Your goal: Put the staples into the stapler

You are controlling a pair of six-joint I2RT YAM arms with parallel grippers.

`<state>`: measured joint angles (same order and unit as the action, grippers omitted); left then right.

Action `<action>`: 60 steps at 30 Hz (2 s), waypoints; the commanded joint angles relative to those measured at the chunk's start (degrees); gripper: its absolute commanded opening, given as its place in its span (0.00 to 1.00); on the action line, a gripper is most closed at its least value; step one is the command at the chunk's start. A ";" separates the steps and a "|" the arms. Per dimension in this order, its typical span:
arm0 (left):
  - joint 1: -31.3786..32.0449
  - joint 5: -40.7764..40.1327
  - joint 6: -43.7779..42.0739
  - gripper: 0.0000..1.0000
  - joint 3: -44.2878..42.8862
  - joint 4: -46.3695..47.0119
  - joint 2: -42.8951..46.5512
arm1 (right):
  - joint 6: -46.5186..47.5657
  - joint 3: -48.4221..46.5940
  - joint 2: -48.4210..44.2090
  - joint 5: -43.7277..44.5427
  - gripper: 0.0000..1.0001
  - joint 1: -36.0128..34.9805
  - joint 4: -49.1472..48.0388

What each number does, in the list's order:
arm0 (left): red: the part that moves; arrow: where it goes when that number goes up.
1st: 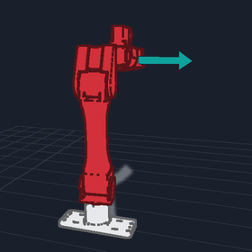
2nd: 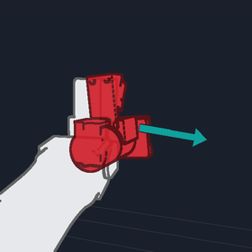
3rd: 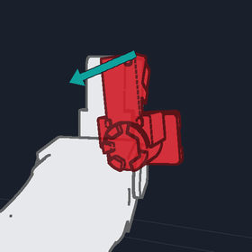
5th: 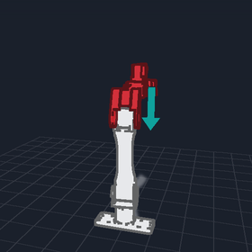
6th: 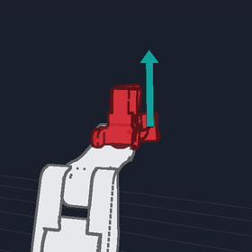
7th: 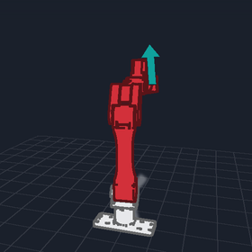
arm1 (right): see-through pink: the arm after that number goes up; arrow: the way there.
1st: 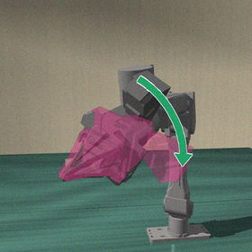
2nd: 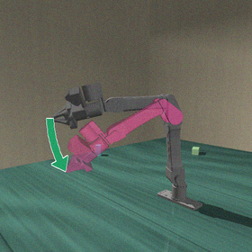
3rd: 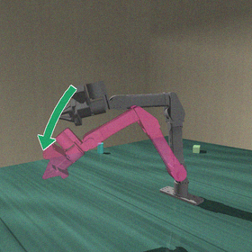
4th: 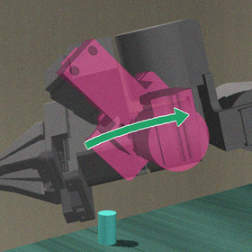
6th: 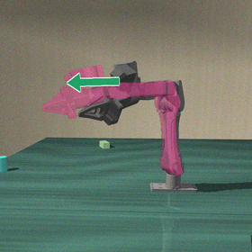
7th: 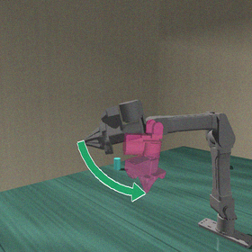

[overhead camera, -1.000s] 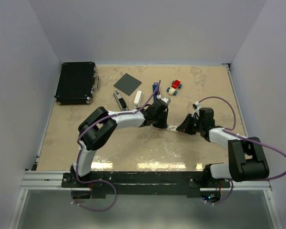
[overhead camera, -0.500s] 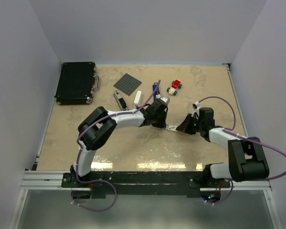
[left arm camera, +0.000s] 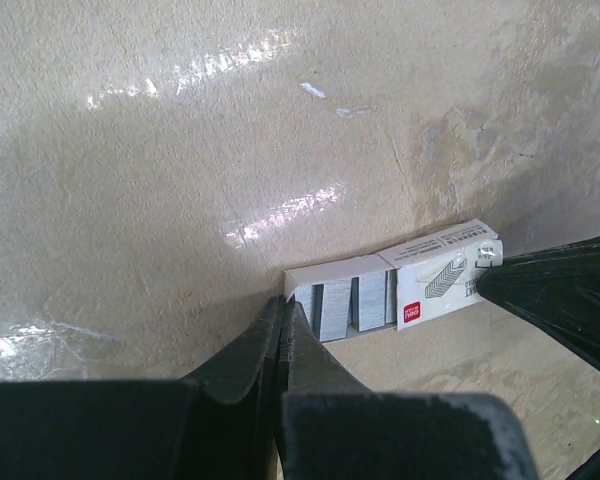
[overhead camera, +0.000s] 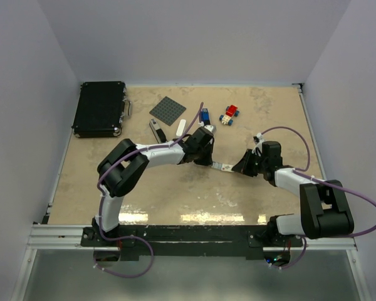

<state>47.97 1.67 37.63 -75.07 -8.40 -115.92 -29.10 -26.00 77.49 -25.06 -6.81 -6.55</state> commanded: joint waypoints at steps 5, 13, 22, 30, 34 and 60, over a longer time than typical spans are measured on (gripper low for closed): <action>-0.68 -2.02 -2.12 0.00 2.21 -1.53 2.89 | 1.15 -0.10 -0.94 1.50 0.05 0.04 0.22; -0.68 -2.64 -2.21 0.00 3.17 -2.23 3.51 | 1.59 -0.10 -1.38 2.38 0.05 0.57 1.27; -0.86 -3.96 -2.73 0.00 3.09 -3.20 4.03 | 1.86 -0.54 -3.14 4.40 0.06 1.01 3.29; -0.86 -3.70 -3.00 0.12 2.56 -3.29 4.38 | 0.80 -0.90 -4.36 6.86 0.12 1.27 4.08; -0.77 -3.25 -3.00 0.21 2.21 -3.37 4.91 | -0.69 -1.25 -6.03 10.72 0.13 1.89 5.14; -11.21 -12.30 -3.79 0.96 8.44 -12.24 30.81 | 5.19 -13.62 -19.75 19.78 0.98 -0.92 18.06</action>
<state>42.61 -6.33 34.68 -70.22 -17.10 -92.79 -27.31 -34.37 58.00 -5.45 -5.39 9.91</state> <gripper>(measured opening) 0.924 0.976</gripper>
